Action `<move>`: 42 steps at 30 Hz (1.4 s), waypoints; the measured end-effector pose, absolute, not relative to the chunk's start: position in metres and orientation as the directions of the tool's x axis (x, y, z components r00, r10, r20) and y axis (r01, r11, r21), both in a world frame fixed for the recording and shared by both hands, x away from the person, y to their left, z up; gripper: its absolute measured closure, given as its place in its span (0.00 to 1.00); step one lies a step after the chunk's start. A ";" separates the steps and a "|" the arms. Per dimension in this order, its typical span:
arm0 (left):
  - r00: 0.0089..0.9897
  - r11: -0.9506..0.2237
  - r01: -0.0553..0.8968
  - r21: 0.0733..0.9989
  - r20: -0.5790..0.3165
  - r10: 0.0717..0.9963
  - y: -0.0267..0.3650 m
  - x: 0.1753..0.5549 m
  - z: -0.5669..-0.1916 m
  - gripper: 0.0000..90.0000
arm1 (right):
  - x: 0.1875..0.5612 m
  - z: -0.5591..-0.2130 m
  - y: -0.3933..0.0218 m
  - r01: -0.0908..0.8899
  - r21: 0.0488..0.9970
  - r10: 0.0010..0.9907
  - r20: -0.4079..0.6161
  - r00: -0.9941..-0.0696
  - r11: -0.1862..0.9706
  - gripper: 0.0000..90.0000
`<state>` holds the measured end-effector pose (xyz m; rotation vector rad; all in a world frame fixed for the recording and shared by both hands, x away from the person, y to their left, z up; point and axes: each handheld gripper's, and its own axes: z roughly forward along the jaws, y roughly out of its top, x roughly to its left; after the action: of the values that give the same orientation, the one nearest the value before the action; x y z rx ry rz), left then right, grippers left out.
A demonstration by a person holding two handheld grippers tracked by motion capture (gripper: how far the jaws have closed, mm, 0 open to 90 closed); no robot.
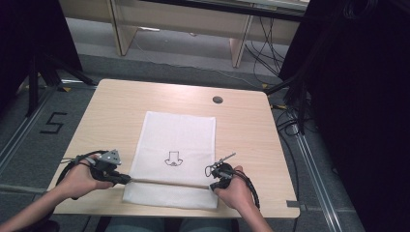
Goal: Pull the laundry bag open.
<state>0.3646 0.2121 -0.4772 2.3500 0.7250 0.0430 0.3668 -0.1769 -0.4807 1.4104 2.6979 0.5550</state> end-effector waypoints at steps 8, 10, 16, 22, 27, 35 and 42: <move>0.826 -0.603 0.520 0.605 -0.177 0.534 0.228 0.364 -0.481 0.97 | 0.367 -0.480 -0.177 0.788 0.325 0.804 0.120 -0.583 0.523 1.00; 0.826 -0.619 0.516 0.592 -0.155 0.541 0.230 0.364 -0.483 0.97 | 0.367 -0.481 -0.177 0.786 0.335 0.803 0.121 -0.583 0.520 1.00; 0.819 -0.604 0.529 0.596 -0.171 0.548 0.236 0.362 -0.487 0.97 | 0.367 -0.480 -0.177 0.788 0.324 0.804 0.118 -0.583 0.523 1.00; 0.811 -0.663 0.524 0.535 -0.073 0.581 0.260 0.362 -0.486 1.00 | 0.367 -0.480 -0.176 0.785 0.325 0.802 0.112 -0.586 0.528 1.00; 0.765 -0.541 0.533 0.651 -0.096 0.637 0.259 0.363 -0.477 1.00 | 0.369 -0.479 -0.175 0.774 0.319 0.793 0.100 -0.601 0.546 1.00; 0.718 -0.341 0.454 0.823 -0.111 0.687 0.222 0.372 -0.458 0.75 | 0.367 -0.480 -0.177 0.767 0.339 0.785 0.115 -0.609 0.545 1.00; 0.700 -0.289 0.447 0.847 -0.130 0.702 0.196 0.379 -0.467 0.54 | 0.362 -0.477 -0.178 0.768 0.364 0.787 0.132 -0.602 0.527 0.85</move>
<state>0.3786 0.1962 -0.4670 1.9363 0.8878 0.3295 0.3623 -0.1780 -0.4771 1.3773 2.7022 0.6058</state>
